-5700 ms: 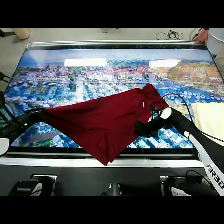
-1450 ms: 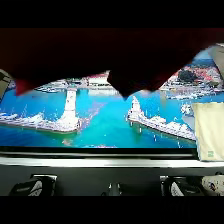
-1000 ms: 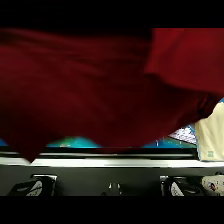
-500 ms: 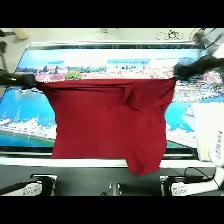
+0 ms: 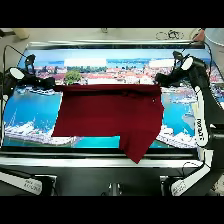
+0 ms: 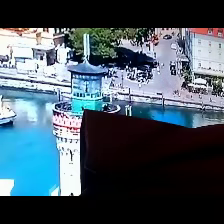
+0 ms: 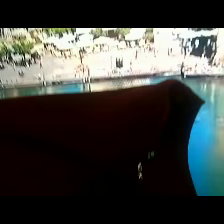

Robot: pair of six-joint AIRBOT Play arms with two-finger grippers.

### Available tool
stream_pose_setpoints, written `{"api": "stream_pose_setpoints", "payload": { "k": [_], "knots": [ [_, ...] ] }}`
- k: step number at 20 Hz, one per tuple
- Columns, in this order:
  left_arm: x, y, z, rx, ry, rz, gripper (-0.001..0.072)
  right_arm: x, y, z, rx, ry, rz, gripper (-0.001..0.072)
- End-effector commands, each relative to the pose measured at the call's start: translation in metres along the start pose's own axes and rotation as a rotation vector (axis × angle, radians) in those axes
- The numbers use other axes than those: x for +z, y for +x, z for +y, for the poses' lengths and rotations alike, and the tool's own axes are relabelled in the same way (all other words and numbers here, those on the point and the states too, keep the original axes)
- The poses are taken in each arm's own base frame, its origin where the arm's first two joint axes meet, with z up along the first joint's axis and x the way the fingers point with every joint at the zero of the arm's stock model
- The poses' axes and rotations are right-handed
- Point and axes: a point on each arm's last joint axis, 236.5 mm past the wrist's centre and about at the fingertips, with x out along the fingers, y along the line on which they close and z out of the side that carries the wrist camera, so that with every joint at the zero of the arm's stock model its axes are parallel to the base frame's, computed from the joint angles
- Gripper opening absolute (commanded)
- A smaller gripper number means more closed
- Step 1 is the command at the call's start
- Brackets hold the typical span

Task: Fold the shirts.

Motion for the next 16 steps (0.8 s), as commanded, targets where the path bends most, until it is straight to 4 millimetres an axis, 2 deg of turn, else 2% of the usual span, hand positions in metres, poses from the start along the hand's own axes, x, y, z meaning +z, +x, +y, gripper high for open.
{"api": "stream_pose_setpoints", "payload": {
  "k": [1, 3, 4, 5, 6, 7, 8, 10, 12, 13, 14, 16],
  "knots": [
    [-0.047, 0.018, 0.016, 0.009, -0.011, 0.203, 0.0026, -0.078, 0.006, -0.010, -0.046, 0.009, 0.312, 0.0021],
    [-0.082, 0.034, 0.016, -0.009, -0.027, 0.340, 0.0027, -0.114, 0.029, -0.010, -0.057, 0.049, 0.404, 0.0021],
    [-0.093, 0.040, 0.015, -0.013, -0.044, 0.386, 0.0030, -0.121, 0.040, -0.009, -0.056, 0.066, 0.407, 0.0021],
    [-0.098, 0.043, 0.015, -0.011, -0.073, 0.405, 0.0077, -0.120, 0.046, -0.009, -0.053, 0.096, 0.390, 0.0023],
    [-0.098, 0.043, 0.014, -0.008, -0.100, 0.404, 0.0244, -0.113, 0.046, -0.009, -0.054, 0.129, 0.360, 0.0084],
    [-0.093, 0.036, 0.013, -0.010, -0.101, 0.402, 0.0452, -0.104, 0.042, -0.009, -0.053, 0.144, 0.325, 0.0309],
    [-0.086, 0.025, 0.012, -0.014, -0.092, 0.394, 0.0480, -0.095, 0.029, -0.008, -0.048, 0.141, 0.302, 0.0494],
    [-0.065, -0.011, 0.017, -0.014, -0.085, 0.359, 0.0481, -0.088, -0.006, -0.014, -0.047, 0.117, 0.281, 0.0499],
    [-0.065, -0.044, 0.025, -0.010, -0.109, 0.356, 0.0480, -0.104, -0.040, -0.038, -0.055, 0.162, 0.337, 0.0494],
    [-0.078, -0.058, 0.030, -0.001, -0.123, 0.387, 0.0480, -0.117, -0.049, -0.049, -0.058, 0.169, 0.376, 0.0492],
    [-0.100, -0.066, 0.039, 0.027, -0.139, 0.432, 0.0480, -0.134, -0.053, -0.059, -0.062, 0.178, 0.412, 0.0492],
    [-0.155, -0.068, 0.048, 0.055, -0.163, 0.513, 0.0480, -0.168, -0.049, -0.066, -0.058, 0.192, 0.440, 0.0490]
  ]
}}
